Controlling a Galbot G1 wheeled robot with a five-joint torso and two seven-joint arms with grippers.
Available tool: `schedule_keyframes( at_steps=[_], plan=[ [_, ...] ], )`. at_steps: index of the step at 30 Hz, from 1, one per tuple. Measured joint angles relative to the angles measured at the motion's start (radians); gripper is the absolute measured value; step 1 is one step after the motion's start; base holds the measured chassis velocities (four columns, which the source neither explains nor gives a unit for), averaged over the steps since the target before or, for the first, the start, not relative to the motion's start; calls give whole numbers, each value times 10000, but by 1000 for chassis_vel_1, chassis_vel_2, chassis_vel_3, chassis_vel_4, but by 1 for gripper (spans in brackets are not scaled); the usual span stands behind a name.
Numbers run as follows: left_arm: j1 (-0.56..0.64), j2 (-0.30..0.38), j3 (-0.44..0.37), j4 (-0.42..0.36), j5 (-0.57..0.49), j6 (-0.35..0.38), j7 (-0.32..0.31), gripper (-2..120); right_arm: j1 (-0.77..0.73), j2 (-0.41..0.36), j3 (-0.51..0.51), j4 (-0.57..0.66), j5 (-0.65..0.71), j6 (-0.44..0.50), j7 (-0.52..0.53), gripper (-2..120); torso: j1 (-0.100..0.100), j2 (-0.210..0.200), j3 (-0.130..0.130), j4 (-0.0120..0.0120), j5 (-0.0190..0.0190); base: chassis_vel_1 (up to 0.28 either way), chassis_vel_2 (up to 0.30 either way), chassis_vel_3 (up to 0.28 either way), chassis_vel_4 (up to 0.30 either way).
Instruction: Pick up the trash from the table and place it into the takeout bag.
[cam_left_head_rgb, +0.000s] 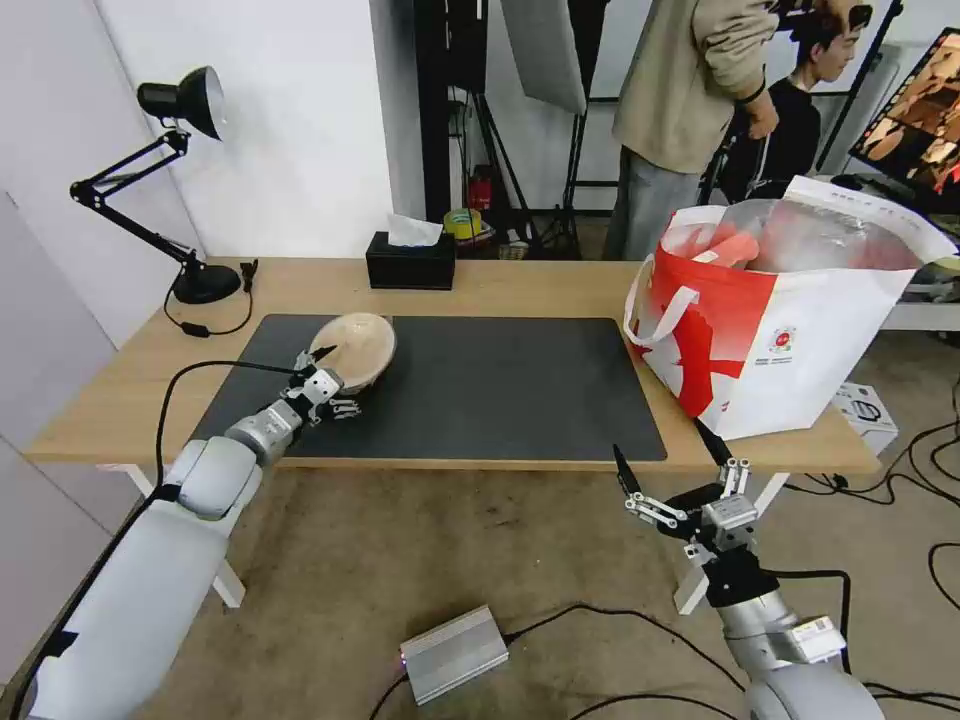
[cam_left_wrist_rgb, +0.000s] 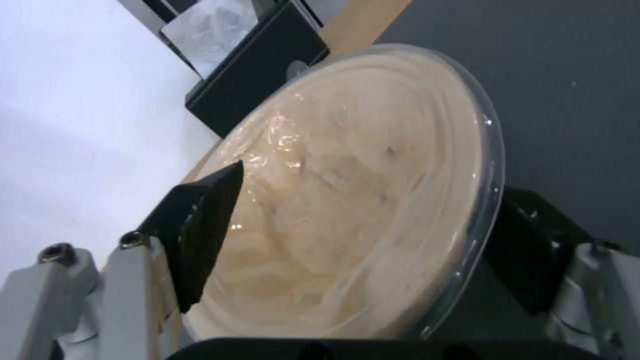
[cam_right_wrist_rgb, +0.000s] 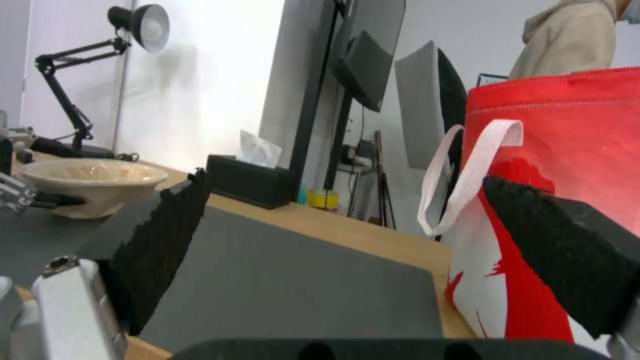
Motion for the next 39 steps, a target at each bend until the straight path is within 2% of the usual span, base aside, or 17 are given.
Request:
schedule_keyframes(
  at_steps=[3,6,7,8,9,12,14,17,19,22,33,39],
  plan=[
    [-96,-14,68,123,29,-30,16,67,0,0,0,0,0,0,0,100,0,0,0,0,0,0,0,0,0],
    [-153,-15,94,169,36,-67,16,59,0,0,0,0,0,0,0,100,0,0,0,0,0,0,0,0,0],
    [-191,-13,114,194,39,-95,17,53,0,0,0,0,0,0,0,100,0,0,0,0,0,0,0,0,0],
    [-191,-13,114,194,39,-95,17,53,0,0,0,0,0,0,0,100,0,0,0,0,0,0,0,0,0],
    [-209,-11,123,211,40,-103,17,46,0,0,0,0,0,0,0,100,0,0,0,0,0,0,0,0,0],
    [-223,-12,131,225,45,-120,18,39,0,0,0,0,0,0,0,100,0,0,0,0,0,0,0,0,0],
    [-223,-11,134,223,47,-124,25,27,0,0,0,0,0,0,0,100,0,0,0,0,0,0,0,0,0],
    [-200,-7,134,204,49,-124,44,21,0,0,0,0,0,0,0,100,0,0,0,0,0,0,0,0,0],
    [-171,-1,115,175,80,-124,129,11,0,0,0,0,0,0,0,100,0,0,0,1,0,0,0,0,0],
    [-170,0,104,183,92,-129,138,3,0,0,0,0,0,0,0,100,0,0,0,0,1,0,0,0,0],
    [-175,-191,108,440,112,-225,153,1,0,0,0,0,0,0,0,100,-1,3,-2,1,2,0,0,0,0],
    [-138,-103,120,243,14,-215,223,1,0,0,0,0,0,0,0,100,1,1,0,1,-2,0,0,0,0]
  ],
)
